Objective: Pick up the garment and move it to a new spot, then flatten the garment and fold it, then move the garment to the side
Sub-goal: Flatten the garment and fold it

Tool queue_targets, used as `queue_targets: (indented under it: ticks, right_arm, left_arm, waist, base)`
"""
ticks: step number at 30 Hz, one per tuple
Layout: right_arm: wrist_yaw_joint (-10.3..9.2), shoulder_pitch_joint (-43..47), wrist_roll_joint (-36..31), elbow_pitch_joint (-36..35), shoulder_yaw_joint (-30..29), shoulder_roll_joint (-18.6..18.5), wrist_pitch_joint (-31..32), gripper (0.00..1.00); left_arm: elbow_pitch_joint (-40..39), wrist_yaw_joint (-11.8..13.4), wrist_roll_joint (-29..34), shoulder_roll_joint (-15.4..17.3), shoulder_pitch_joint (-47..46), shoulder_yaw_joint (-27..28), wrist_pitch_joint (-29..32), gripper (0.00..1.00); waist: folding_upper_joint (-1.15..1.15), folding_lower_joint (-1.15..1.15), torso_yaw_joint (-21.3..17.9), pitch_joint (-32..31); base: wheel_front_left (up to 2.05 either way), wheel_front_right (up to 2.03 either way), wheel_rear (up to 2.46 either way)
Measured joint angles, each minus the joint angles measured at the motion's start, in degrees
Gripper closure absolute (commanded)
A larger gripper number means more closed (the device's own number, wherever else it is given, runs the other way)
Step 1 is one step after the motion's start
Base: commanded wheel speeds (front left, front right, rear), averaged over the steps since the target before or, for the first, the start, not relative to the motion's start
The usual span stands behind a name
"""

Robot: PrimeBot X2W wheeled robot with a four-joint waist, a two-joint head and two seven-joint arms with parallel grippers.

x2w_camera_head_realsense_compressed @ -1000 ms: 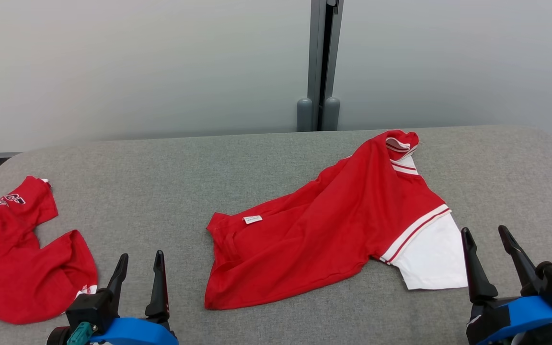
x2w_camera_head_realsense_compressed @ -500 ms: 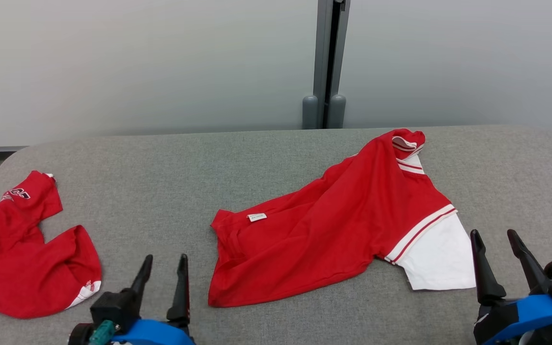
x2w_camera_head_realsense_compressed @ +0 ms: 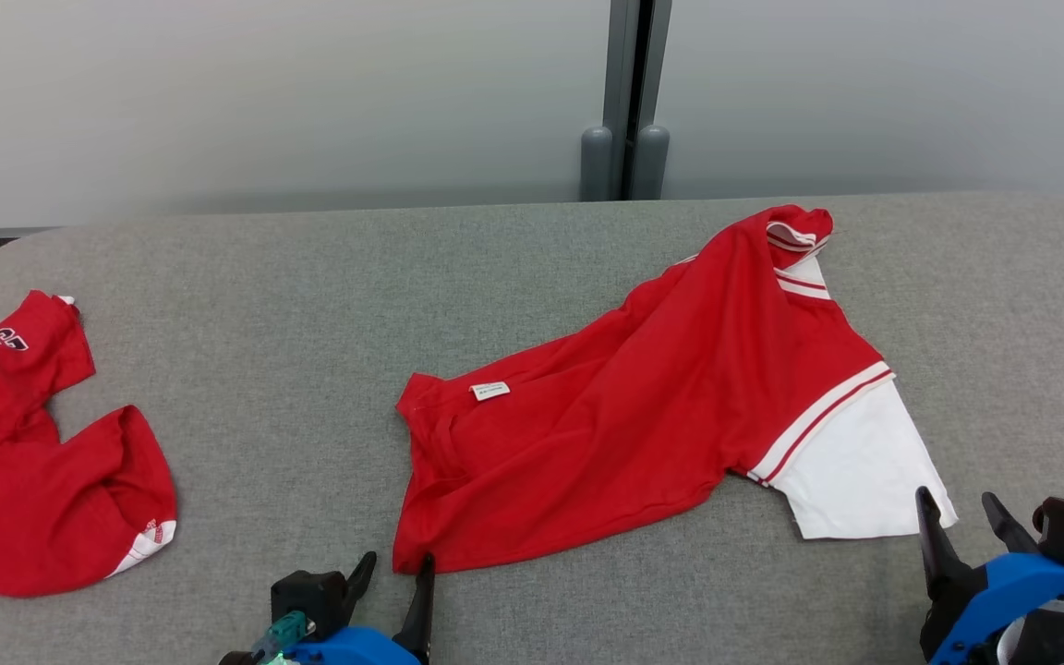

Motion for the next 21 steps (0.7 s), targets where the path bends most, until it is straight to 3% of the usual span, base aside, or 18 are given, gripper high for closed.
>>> queue_targets:
  ticks: [7,18,19,20,21]
  right_arm:
    - [0.01,-6.8,-4.9,8.8,-3.2,0.1,1.1,0.00]
    - [0.01,-13.6,-9.3,20.0,-7.9,0.1,3.3,0.00]
    - [0.00,-13.8,-9.3,20.5,-7.6,0.0,3.3,0.71]
    - [-0.01,-14.1,-9.1,21.1,-7.2,-0.2,3.4,1.00]
    - [-0.08,-14.2,-8.9,21.4,-6.9,-0.3,3.5,1.00]
  left_arm:
    - [5.4,1.8,-1.0,-0.3,-5.0,-0.4,-0.2,0.00]
    - [9.3,1.3,-3.1,-0.7,-8.9,-2.4,-1.8,0.00]
    - [9.5,1.1,-3.5,-0.7,-9.1,-2.5,-1.8,0.02]
    - [9.9,1.0,-3.7,-0.7,-9.2,-2.7,-1.8,0.46]
    - [10.2,0.6,-3.9,-0.6,-9.5,-2.9,-1.7,1.00]
  waist:
    - [0.00,0.00,0.2,3.3]
    - [0.00,-0.01,1.7,6.4]
    - [0.00,-0.01,1.8,6.5]
    - [0.00,-0.01,1.9,6.5]
    - [0.00,-0.01,2.0,6.5]
  base:
    - [0.00,0.00,0.00]
    - [0.00,0.00,0.00]
    - [0.00,0.00,0.00]
    - [0.00,0.00,0.00]
    - [0.00,0.00,0.00]
